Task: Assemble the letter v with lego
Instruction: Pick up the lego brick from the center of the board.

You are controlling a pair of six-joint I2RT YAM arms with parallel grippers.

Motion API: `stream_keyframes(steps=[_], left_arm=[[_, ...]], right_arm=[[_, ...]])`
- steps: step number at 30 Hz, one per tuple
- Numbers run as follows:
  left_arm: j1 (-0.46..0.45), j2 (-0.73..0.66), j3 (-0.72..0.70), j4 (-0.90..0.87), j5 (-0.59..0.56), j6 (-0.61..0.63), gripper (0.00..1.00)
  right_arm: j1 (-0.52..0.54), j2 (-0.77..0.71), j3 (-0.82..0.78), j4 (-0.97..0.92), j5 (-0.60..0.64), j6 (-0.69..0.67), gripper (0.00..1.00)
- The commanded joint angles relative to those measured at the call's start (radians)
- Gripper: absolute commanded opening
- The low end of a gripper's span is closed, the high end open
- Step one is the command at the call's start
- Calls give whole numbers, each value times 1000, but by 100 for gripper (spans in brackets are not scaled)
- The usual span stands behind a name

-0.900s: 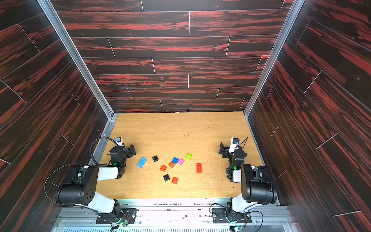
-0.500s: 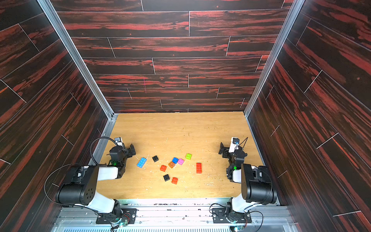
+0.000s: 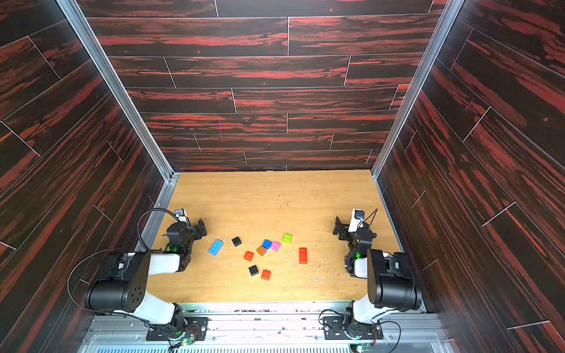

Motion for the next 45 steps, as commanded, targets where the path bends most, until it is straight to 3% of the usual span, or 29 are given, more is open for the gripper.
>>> stream_keyframes(steps=[1, 6, 9, 10, 13, 16, 19, 22, 29, 35, 41, 45], left_arm=[[7, -7, 20, -9, 2, 4, 100], [7, -9, 23, -6, 10, 7, 100], [7, -25, 50, -67, 10, 7, 100], [7, -34, 69, -98, 20, 16, 100], [7, -61, 183, -337, 45, 28, 100], [6, -71, 268, -500, 114, 39, 100], [-5, -97, 310, -602, 163, 27, 100], [-39, -139, 345, -691, 109, 8, 100], [-114, -129, 548, -1108, 83, 0, 98], [-178, -134, 581, -1258, 176, 24, 98], [-206, -131, 555, -1370, 246, 58, 93], [-214, -93, 544, -1392, 211, 31, 92]], right_arm=[[-3, 5, 13, -2, -8, 7, 98], [9, 3, 12, -2, 22, -2, 98], [23, -19, 24, -36, 131, 26, 98], [24, -33, 49, -89, 135, 26, 98], [44, -83, 267, -513, 176, 17, 98], [58, -94, 389, -653, 77, 96, 99], [139, -85, 487, -773, 59, 117, 98], [219, -75, 564, -878, 22, 123, 99], [440, 80, 798, -1163, -243, 62, 98], [636, 128, 858, -1253, -253, 2, 98], [718, 118, 868, -1261, -260, 12, 98], [747, 114, 893, -1305, -227, 9, 98]])
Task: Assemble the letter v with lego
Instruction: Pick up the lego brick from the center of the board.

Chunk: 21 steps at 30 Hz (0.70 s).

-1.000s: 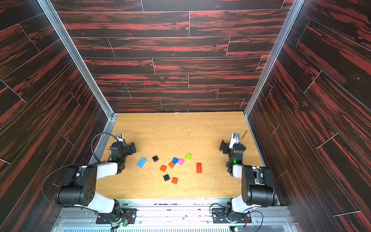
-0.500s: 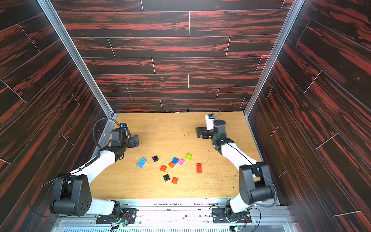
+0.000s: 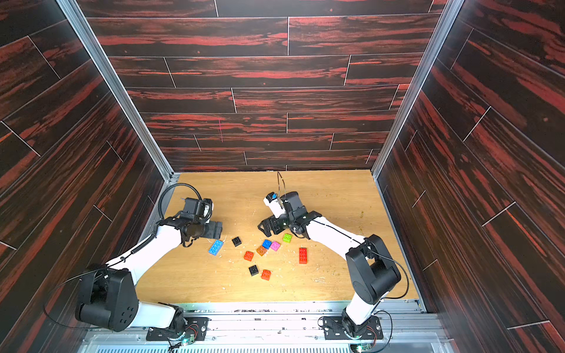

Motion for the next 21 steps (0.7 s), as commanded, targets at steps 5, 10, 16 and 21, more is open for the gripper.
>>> stream_keyframes(steps=[5, 10, 16, 21], left_arm=[[-17, 142, 84, -251, -18, -20, 83], [-42, 174, 69, -246, -13, -20, 83], [-48, 214, 75, -251, 14, -14, 75], [-50, 258, 89, -263, 12, -12, 70]], right_arm=[[34, -14, 63, -112, 30, -24, 98], [43, -34, 48, -122, 36, -29, 98], [42, -38, 55, -136, 45, -32, 98], [42, -26, 64, -147, 46, -39, 98]])
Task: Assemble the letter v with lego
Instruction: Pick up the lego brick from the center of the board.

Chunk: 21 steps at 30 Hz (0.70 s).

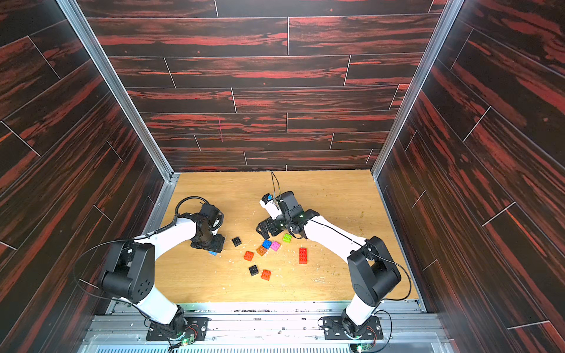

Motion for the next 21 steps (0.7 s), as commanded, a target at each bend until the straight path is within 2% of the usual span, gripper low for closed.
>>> stream_keyframes(steps=[1, 6, 12, 21], left_arm=[[-5, 31, 31, -49, 9, 6, 68], [-3, 81, 53, -72, 8, 9, 56], [-3, 117, 54, -78, 3, 7, 49], [-3, 131, 65, -84, 28, 20, 24]], right_arm=[[5, -12, 18, -35, 6, -17, 98], [6, -1, 26, -47, 21, -20, 98], [5, 0, 24, -47, 32, -19, 98], [5, 1, 19, -47, 38, -19, 98]])
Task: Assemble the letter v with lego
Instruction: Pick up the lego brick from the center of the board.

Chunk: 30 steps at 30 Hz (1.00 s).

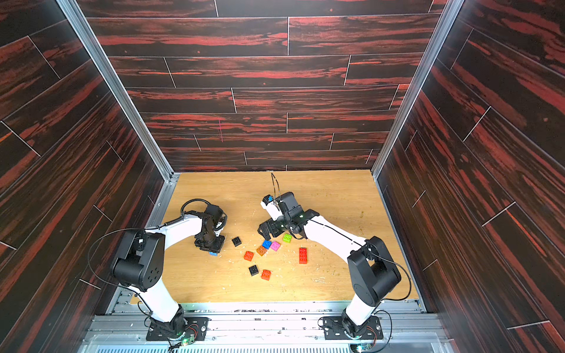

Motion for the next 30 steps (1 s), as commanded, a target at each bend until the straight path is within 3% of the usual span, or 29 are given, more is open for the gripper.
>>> stream_keyframes(steps=[1, 10, 17, 25, 30], left_arm=[[-2, 31, 14, -40, 20, 18, 22], [-2, 21, 73, -21, 13, 47, 5], [-2, 21, 220, 20, 10, 84, 3], [-11, 173, 474, 9, 81, 249, 6], [-34, 232, 542, 39, 106, 438, 6]], right_arm=[[5, 1, 20, -17, 10, -13, 98], [5, -7, 21, -16, 55, -7, 98], [4, -1, 27, -31, 131, 6, 98], [4, 2, 24, -39, 195, 41, 98], [4, -7, 15, -51, 230, 47, 98]])
